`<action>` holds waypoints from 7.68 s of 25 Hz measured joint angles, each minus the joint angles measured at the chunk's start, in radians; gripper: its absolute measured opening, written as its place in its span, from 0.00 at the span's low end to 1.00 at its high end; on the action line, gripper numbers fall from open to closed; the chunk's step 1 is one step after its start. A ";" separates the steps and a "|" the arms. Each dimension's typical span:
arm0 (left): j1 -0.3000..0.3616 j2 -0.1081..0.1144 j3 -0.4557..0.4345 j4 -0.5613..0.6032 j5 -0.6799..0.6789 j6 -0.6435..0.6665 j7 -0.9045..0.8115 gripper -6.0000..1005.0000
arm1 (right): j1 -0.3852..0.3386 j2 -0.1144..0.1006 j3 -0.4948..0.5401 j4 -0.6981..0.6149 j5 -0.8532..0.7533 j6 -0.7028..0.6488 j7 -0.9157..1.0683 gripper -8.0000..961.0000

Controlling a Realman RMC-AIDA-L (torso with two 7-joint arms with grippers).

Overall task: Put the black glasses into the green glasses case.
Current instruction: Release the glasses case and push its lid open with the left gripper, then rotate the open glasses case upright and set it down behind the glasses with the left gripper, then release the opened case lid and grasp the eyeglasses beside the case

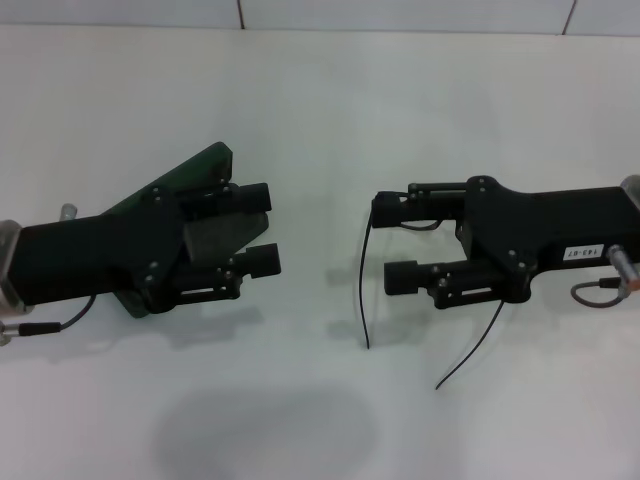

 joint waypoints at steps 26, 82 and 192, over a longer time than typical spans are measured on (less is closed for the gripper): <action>-0.015 -0.118 0.288 1.212 0.953 -0.404 -1.070 0.70 | -0.240 0.020 0.295 -0.077 -0.069 0.005 -0.075 0.75; -0.126 -0.121 0.656 1.064 1.114 -0.667 -1.024 0.20 | -0.226 0.026 0.344 -0.088 -0.366 -0.169 -0.062 0.75; 0.286 -0.116 0.178 -0.017 -0.484 -0.069 0.280 0.25 | 0.341 0.143 0.230 -0.432 -1.546 0.298 0.887 0.53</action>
